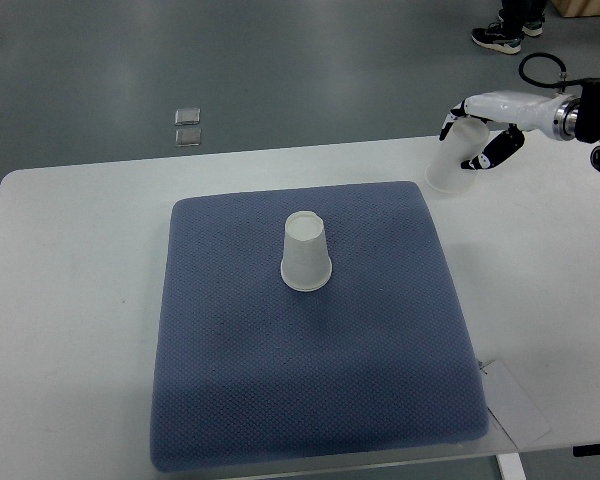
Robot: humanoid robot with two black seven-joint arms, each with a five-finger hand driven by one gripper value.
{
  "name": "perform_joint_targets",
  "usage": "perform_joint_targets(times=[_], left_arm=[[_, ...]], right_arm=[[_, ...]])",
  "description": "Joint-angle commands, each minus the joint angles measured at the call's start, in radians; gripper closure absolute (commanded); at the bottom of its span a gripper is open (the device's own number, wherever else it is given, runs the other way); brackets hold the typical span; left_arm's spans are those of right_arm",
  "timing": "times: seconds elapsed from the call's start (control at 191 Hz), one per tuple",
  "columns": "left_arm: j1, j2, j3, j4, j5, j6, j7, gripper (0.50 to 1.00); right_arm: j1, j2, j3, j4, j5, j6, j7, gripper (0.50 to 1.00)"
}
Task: Stack paper cups
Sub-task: 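Carry the cup with the right hand over the upside-down cup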
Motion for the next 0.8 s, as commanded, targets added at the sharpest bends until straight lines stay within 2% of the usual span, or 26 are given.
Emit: perform_joint_targets(times=[0.0, 0.167, 0.434, 0.622, 0.794], left_arm=[[0.0, 0.0, 0.0, 0.0, 0.0, 0.0, 0.0, 0.5], [0.0, 0.0, 0.0, 0.0, 0.0, 0.0, 0.0, 0.5], [0.0, 0.0, 0.0, 0.0, 0.0, 0.0, 0.0, 0.5], [0.0, 0.0, 0.0, 0.0, 0.0, 0.0, 0.0, 0.5], [0.0, 0.0, 0.0, 0.0, 0.0, 0.0, 0.0, 0.5]], right_arm=[[0.077, 0.001, 0.006, 0.063, 0.002, 0.041, 0.001, 1.0], [0.177, 0.036, 0.01, 0.15, 0.022, 0.114, -0.002, 1.0], [0.202, 0.157, 0.01, 0.259, 0.022, 0.216, -0.008, 1.0], [0.189, 0.209, 0.009, 0.276, 0.021, 0.252, -0.014, 1.0], [0.173, 0.212, -0.005, 0.277, 0.008, 0.26, -0.014, 1.0]])
